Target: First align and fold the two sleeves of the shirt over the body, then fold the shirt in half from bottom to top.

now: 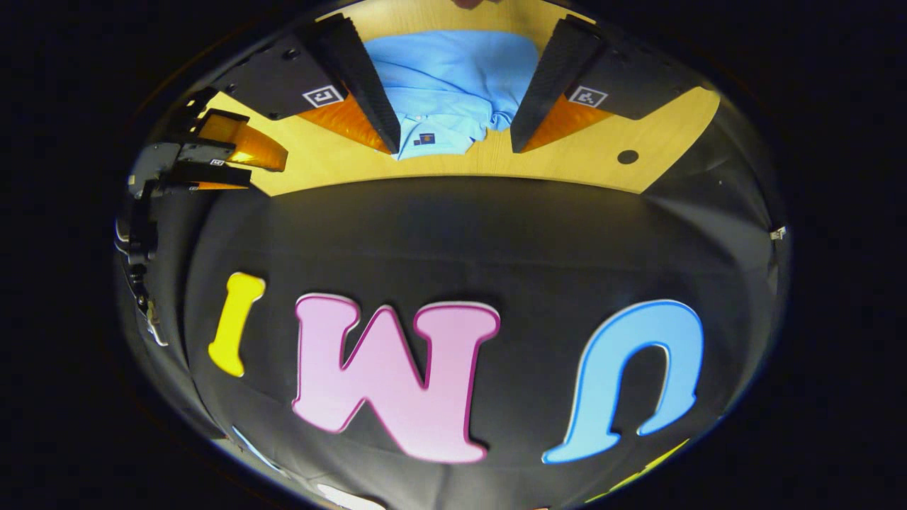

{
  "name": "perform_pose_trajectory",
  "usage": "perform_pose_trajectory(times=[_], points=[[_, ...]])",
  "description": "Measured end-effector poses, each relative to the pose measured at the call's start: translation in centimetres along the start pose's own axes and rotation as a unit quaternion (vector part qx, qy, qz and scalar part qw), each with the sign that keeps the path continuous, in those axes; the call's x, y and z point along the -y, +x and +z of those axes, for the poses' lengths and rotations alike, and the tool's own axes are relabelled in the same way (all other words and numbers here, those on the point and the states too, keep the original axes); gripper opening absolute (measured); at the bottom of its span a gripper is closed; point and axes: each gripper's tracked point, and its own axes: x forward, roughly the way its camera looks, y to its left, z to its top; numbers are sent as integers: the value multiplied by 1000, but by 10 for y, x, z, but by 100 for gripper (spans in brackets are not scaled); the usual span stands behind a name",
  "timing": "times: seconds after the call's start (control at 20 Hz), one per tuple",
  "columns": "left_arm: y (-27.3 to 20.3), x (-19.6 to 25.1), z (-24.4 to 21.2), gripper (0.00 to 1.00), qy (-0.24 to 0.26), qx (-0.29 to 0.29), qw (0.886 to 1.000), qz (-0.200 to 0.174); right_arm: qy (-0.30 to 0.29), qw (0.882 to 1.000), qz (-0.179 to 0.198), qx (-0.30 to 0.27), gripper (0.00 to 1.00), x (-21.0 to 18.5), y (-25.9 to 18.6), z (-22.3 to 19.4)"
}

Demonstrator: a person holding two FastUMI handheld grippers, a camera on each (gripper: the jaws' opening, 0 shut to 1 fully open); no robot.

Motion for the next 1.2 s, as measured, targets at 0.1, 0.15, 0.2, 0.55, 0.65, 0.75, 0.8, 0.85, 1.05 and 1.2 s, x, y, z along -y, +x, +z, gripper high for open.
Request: perform_pose_trajectory(times=[0.1,0.15,0.2,0.55,0.65,0.75,0.8,0.85,1.05,1.2], points=[[-43,5,13,99,-2,17,1000,-2,2,1000,-6,18,96,-5,-41,13],[-65,6,19,99,0,25,1000,-2,5,999,-7,33,96,-8,-60,21],[-88,6,25,99,2,34,999,-1,5,999,-6,44,96,-12,-78,28],[-235,21,29,95,11,71,997,-1,-14,998,26,55,96,-48,-199,23],[-269,29,26,99,19,80,997,-5,-13,998,33,61,96,-57,-227,20],[-305,36,17,99,25,91,995,-9,-5,997,40,69,96,-68,-259,19],[-316,39,16,99,26,95,995,-12,-6,997,36,71,96,-69,-273,16],[-327,41,14,99,26,101,994,-15,-7,997,34,71,96,-70,-283,14],[-364,49,4,99,16,107,994,-23,5,997,37,67,96,-83,-318,6],[-385,49,-2,99,0,108,994,-27,6,997,31,71,96,-85,-336,6]])
